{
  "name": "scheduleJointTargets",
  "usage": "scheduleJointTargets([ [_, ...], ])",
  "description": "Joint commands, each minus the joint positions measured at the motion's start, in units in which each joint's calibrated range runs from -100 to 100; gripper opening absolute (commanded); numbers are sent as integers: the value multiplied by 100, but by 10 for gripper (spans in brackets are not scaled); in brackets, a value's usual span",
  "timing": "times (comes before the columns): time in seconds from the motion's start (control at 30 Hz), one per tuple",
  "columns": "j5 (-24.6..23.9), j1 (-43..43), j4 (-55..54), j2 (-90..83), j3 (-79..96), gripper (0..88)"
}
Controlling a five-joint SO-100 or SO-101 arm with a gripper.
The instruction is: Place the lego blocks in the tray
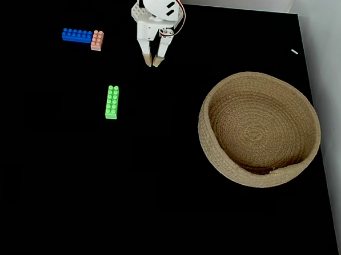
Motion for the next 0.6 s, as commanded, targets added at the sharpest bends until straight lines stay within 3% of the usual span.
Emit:
scheduleJointTargets([
  [0.0,-225,31,41,-41,80,0],
  [0.57,-249,15,41,-41,80,0],
])
